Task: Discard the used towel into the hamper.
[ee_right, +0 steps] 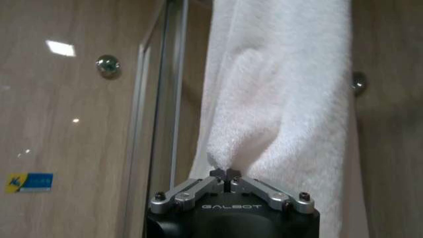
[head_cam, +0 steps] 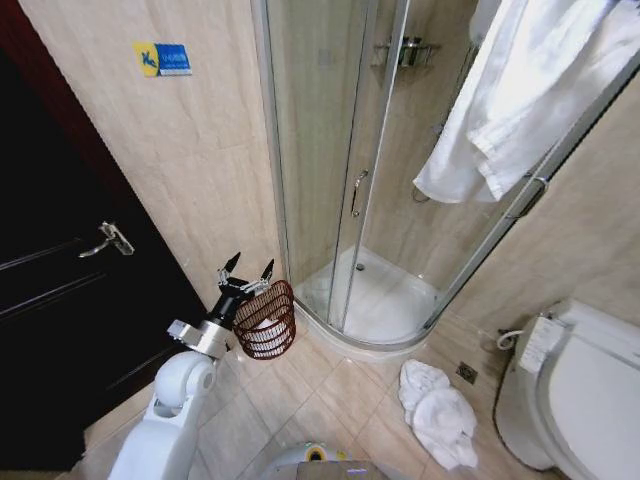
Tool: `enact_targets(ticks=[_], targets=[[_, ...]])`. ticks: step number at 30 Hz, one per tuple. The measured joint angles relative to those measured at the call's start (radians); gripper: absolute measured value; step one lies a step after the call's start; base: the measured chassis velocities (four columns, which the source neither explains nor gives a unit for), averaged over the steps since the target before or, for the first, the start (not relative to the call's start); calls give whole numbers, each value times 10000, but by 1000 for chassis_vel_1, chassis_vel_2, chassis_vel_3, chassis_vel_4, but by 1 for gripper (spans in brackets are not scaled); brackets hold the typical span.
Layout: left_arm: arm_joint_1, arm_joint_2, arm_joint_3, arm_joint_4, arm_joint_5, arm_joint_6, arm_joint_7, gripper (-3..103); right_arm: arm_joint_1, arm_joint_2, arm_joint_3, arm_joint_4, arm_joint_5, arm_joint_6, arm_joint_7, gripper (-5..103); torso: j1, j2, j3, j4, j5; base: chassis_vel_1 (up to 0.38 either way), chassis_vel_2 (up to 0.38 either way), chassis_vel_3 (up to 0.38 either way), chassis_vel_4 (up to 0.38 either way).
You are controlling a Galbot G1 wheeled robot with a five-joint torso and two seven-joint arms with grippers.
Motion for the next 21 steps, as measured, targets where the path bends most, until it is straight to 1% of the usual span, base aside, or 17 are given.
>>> enact_targets(ticks=[1, 2, 4, 5, 8, 9, 11, 12, 14, 16, 18, 20, 21], targets=[[6, 1, -11, 5, 1, 0, 1, 100, -11, 129, 42, 182, 363, -140, 369, 1, 0, 0, 0, 0, -4, 0, 0, 0, 0], [6, 1, -11, 5, 1, 0, 1, 100, -11, 129, 42, 182, 363, -140, 369, 1, 0, 0, 0, 0, -4, 0, 0, 0, 0], [37, -10, -37, 11, 18, -2, 2, 100, -63, 365, 55, 422, 738, -273, 737, 1, 0, 0, 0, 0, -4, 0, 0, 0, 0], [71, -32, -53, 19, 50, -16, 1, 100, -137, 600, 46, 605, 790, -315, 794, 1, 0, 0, 0, 2, 0, 0, 0, 0, 0], [83, -44, -54, 26, 77, -29, 2, 100, -188, 721, 39, 725, 807, -354, 828, 1, 0, 0, 0, 2, 0, 0, 0, 0, 0], [89, -54, -54, 30, 95, -35, 5, 100, -229, 854, 60, 889, 917, -465, 923, 1, 0, 0, 0, 2, -3, 0, 0, 0, 0], [92, -55, -65, 30, 105, -44, 5, 100, -310, 1060, 210, 1309, 1333, -805, 1359, 1, 0, 0, 0, 1, -3, 0, 0, 0, 0], [92, -54, -79, 31, 107, -49, 4, 100, -328, 1125, 234, 1486, 1488, -899, 1556, 1, 0, 0, 0, 1, -4, 0, 0, 0, 0], [91, -54, -87, 32, 108, -51, 5, 100, -337, 1164, 241, 1584, 1579, -954, 1688, 1, 0, 0, 0, 1, -5, 0, 0, 0, 0], [87, -62, -105, 31, 110, -55, 2, 100, -433, 1379, 247, 2069, 1940, -1177, 2191, 1, 0, 0, -1, 1, -6, 0, 0, 0, 0], [94, -66, -112, 26, 111, -57, 1, 100, -470, 1446, 240, 2174, 1988, -1221, 2262, 1, 0, 0, 0, 1, -7, 0, 0, 0, 0], [184, -84, -215, -22, 115, -87, 0, 100, -699, 1852, 108, 2669, 2084, -1447, 2566, 1, 0, 0, 0, 1, 0, 0, 0, 0, 0], [184, -84, -215, -22, 115, -87, 0, 100, -699, 1852, 108, 2669, 2084, -1447, 2566, 1, 0, 0, 0, 1, 0, 0, 0, 0, 0]])
